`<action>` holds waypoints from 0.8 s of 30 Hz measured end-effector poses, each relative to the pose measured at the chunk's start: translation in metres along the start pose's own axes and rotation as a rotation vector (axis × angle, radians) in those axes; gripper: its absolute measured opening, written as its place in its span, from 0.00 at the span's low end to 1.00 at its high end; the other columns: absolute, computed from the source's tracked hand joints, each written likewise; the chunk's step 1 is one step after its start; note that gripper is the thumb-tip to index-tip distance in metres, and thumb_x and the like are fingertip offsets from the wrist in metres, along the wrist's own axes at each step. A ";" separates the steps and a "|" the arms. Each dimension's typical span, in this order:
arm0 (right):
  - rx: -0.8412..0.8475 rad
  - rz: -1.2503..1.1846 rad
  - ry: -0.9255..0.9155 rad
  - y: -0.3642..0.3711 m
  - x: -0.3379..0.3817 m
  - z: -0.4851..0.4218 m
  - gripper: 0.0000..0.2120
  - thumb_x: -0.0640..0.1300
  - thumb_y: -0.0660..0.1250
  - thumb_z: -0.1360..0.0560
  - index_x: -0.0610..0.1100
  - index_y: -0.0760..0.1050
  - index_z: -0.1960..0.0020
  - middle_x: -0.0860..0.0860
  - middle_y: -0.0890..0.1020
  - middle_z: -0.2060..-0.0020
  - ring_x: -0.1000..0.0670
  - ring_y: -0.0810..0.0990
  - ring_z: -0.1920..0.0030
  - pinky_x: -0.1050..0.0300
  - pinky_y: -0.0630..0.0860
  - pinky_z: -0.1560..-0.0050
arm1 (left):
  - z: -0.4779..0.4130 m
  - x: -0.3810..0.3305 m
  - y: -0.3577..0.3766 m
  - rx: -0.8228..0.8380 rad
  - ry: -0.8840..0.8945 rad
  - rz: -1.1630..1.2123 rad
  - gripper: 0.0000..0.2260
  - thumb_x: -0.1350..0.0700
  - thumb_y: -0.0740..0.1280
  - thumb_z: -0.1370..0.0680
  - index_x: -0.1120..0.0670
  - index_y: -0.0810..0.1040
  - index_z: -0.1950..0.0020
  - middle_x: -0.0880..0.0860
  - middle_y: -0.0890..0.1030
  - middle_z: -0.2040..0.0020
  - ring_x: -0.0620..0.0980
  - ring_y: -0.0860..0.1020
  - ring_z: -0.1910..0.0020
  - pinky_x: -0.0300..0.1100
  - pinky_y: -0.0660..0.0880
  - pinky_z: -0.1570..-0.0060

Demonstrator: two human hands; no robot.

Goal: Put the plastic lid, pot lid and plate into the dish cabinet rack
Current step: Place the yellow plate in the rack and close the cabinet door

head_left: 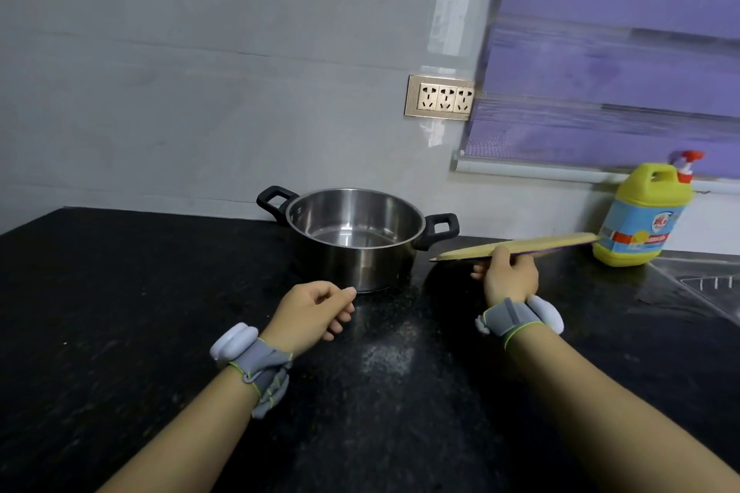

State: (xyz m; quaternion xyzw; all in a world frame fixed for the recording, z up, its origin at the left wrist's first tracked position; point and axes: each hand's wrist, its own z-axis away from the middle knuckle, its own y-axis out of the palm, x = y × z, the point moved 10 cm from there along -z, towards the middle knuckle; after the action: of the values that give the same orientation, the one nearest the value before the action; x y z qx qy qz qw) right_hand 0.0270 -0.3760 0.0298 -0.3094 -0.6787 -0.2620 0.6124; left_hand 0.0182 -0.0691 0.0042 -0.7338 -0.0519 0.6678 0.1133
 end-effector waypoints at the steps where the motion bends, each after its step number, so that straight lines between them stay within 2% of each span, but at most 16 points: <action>1: 0.000 0.037 -0.027 0.002 0.009 0.002 0.09 0.46 0.57 0.27 0.42 0.68 0.63 0.46 0.78 0.72 0.53 0.78 0.80 0.65 0.75 0.73 | 0.000 -0.003 0.002 0.006 0.007 -0.004 0.12 0.54 0.64 0.24 0.57 0.77 0.66 0.53 0.78 0.69 0.40 0.74 0.77 0.32 0.72 0.75; 3: -0.007 0.166 -0.097 0.001 0.029 0.007 0.13 0.49 0.57 0.28 0.41 0.67 0.65 0.42 0.78 0.67 0.40 0.77 0.67 0.55 0.75 0.61 | 0.002 -0.009 0.006 0.015 0.024 -0.011 0.12 0.55 0.64 0.24 0.57 0.77 0.66 0.52 0.78 0.68 0.40 0.74 0.77 0.32 0.72 0.75; 5: 0.009 0.290 -0.179 0.003 0.048 0.015 0.13 0.48 0.58 0.26 0.38 0.67 0.62 0.43 0.73 0.69 0.41 0.71 0.61 0.52 0.68 0.58 | 0.002 -0.012 0.009 0.031 0.037 -0.016 0.11 0.55 0.64 0.25 0.56 0.77 0.66 0.52 0.78 0.68 0.40 0.74 0.76 0.32 0.72 0.75; 8: 0.055 0.368 -0.286 0.008 0.073 0.035 0.12 0.46 0.59 0.25 0.38 0.66 0.63 0.48 0.66 0.75 0.42 0.67 0.63 0.55 0.59 0.63 | 0.002 -0.017 0.014 0.045 0.087 -0.061 0.07 0.55 0.67 0.26 0.55 0.79 0.63 0.52 0.79 0.67 0.42 0.75 0.72 0.34 0.74 0.71; 11: 0.068 0.365 -0.384 0.013 0.096 0.056 0.15 0.45 0.60 0.26 0.42 0.61 0.69 0.49 0.64 0.76 0.43 0.65 0.66 0.53 0.55 0.68 | 0.004 -0.031 0.016 0.023 0.179 -0.093 0.02 0.56 0.70 0.28 0.50 0.80 0.57 0.49 0.80 0.63 0.43 0.76 0.66 0.36 0.75 0.63; 14: 0.104 0.350 -0.453 0.016 0.117 0.079 0.18 0.45 0.60 0.26 0.45 0.57 0.71 0.50 0.64 0.76 0.44 0.64 0.67 0.52 0.54 0.68 | 0.008 -0.048 0.020 -0.012 0.269 -0.176 0.13 0.54 0.72 0.30 0.49 0.79 0.47 0.45 0.80 0.55 0.42 0.78 0.58 0.33 0.74 0.54; 16: 0.133 0.351 -0.508 0.019 0.130 0.093 0.18 0.45 0.60 0.26 0.46 0.57 0.71 0.50 0.65 0.75 0.44 0.65 0.66 0.54 0.51 0.67 | 0.015 -0.059 0.021 -0.053 0.308 -0.199 0.16 0.53 0.72 0.31 0.49 0.78 0.43 0.42 0.78 0.54 0.41 0.77 0.57 0.32 0.73 0.54; 19: 0.185 0.347 -0.568 0.024 0.140 0.113 0.17 0.44 0.60 0.26 0.45 0.58 0.71 0.51 0.65 0.75 0.44 0.65 0.66 0.54 0.50 0.67 | 0.031 -0.068 0.026 -0.061 0.387 -0.189 0.17 0.52 0.72 0.31 0.49 0.78 0.43 0.42 0.78 0.52 0.42 0.77 0.57 0.35 0.76 0.54; 21: 0.223 0.341 -0.595 0.028 0.145 0.126 0.16 0.45 0.60 0.26 0.44 0.59 0.70 0.51 0.65 0.75 0.45 0.65 0.68 0.54 0.55 0.66 | 0.042 -0.074 0.026 -0.072 0.447 -0.196 0.16 0.50 0.72 0.31 0.49 0.79 0.44 0.43 0.79 0.53 0.42 0.78 0.57 0.35 0.77 0.55; 24: 0.268 0.312 -0.625 0.034 0.152 0.146 0.16 0.47 0.60 0.27 0.45 0.59 0.70 0.51 0.65 0.76 0.50 0.64 0.71 0.55 0.59 0.67 | 0.056 -0.086 0.017 -0.117 0.543 -0.209 0.08 0.50 0.70 0.31 0.49 0.82 0.54 0.42 0.78 0.64 0.38 0.76 0.67 0.30 0.72 0.65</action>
State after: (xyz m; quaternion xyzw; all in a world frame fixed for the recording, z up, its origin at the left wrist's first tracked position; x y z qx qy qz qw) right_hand -0.0542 -0.2311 0.1635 -0.3912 -0.8059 0.0329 0.4432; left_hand -0.0473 -0.1000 0.0790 -0.8816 -0.1333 0.4277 0.1488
